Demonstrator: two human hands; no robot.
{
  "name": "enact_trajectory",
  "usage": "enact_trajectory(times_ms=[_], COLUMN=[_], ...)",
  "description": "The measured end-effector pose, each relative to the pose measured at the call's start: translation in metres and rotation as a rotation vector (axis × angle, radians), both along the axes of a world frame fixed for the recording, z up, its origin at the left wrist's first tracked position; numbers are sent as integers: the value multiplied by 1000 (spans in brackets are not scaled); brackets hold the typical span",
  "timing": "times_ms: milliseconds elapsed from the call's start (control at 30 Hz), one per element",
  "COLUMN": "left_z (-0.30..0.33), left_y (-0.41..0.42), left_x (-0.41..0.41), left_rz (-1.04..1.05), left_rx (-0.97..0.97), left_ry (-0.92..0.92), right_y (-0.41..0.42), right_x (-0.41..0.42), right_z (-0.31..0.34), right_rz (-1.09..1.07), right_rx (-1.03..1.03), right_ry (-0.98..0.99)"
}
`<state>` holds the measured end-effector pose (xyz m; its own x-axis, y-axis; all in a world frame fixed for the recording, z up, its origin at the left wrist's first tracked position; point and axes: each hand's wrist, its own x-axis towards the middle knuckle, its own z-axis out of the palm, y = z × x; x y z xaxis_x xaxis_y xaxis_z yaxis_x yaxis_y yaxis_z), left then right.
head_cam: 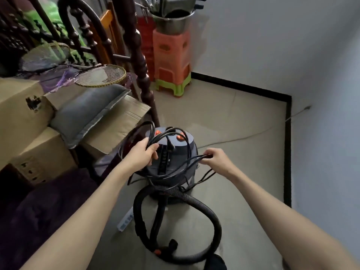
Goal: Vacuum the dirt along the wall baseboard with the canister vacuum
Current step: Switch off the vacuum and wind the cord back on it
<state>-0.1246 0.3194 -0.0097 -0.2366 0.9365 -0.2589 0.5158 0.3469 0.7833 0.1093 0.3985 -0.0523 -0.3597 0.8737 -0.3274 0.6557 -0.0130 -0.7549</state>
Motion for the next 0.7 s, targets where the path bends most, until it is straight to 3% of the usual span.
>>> enact_trajectory(times_ms=[100, 200, 333, 467, 700], left_z=[-14, -23, -33, -40, -67], left_y=[22, 37, 45, 53, 65], left_x=[19, 38, 50, 47, 27], left_rz=[-3, 19, 89, 137, 23], left_rx=[-106, -161, -175, -157, -208], left_ry=[52, -7, -341, -602, -369], right_y=[31, 55, 73, 88, 90], right_x=[2, 2, -13, -35, -74], right_z=[-4, -5, -5, -8, -19], right_rz=[111, 232, 351, 295, 326], right_rx=[76, 132, 83, 85, 118], right_ry=[45, 96, 99, 106, 81])
